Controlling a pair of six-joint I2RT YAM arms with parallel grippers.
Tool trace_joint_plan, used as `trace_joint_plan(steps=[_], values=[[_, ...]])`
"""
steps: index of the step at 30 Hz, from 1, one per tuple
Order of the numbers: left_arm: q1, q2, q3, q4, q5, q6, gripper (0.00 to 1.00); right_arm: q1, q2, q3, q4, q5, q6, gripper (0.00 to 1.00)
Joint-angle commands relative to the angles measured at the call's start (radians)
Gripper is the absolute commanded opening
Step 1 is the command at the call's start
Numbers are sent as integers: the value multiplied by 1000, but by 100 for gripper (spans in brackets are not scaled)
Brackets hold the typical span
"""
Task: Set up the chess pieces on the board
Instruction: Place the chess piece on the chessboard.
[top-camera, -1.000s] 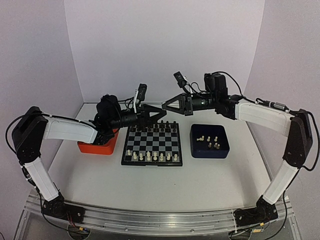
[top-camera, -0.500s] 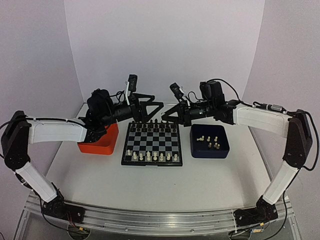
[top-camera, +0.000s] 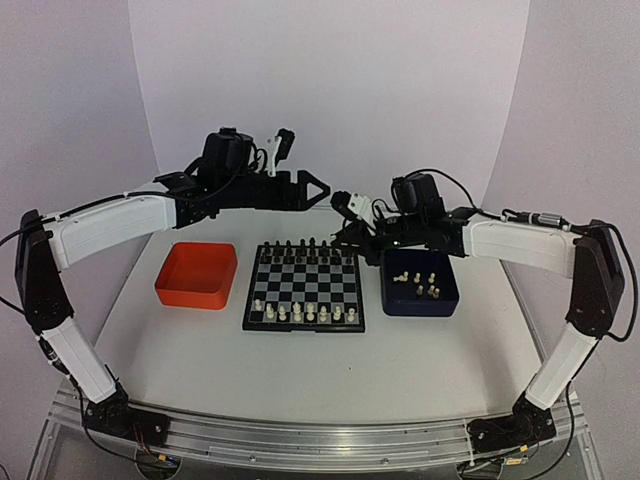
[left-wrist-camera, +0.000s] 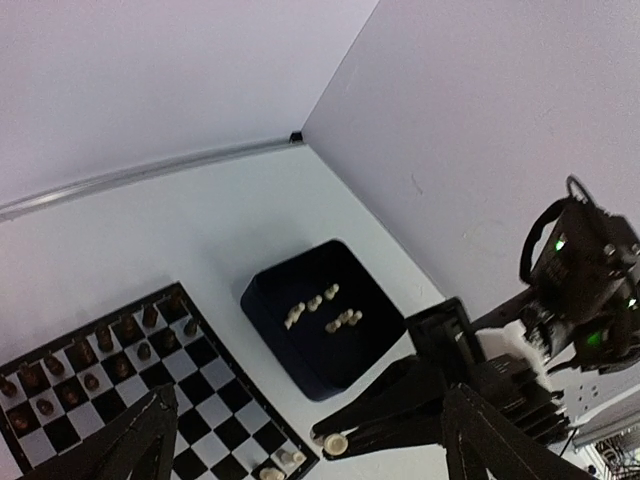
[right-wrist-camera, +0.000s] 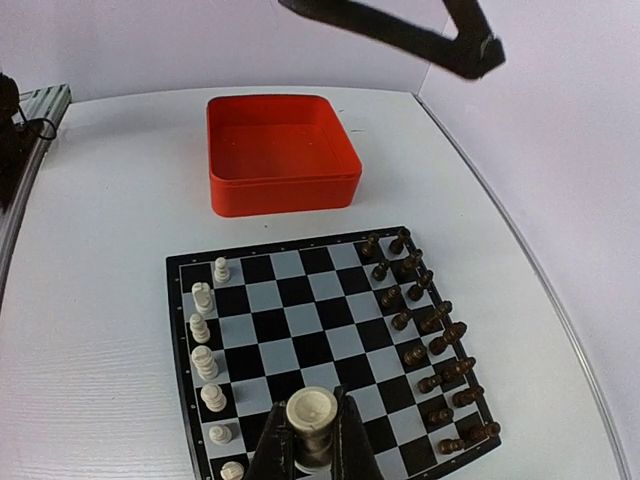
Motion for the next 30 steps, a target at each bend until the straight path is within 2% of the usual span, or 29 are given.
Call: trace_joint_plan(steps=[1,6,14,23,30], values=[[1,44,50,-188,108,17,88,9,-11,37,1,30,-78,0],[15,85,65,-218,225,18,75,10,-11,40,1,24,-80,0],[27,150,108,-200,358,13,68,14,-4,46,2,-1,-65,0],[29,214,172,-216,368,9,49,31,4,48,0,1,-73,0],[26,265,219,-297,348,17,33,42,11,67,3,10,-76,0]])
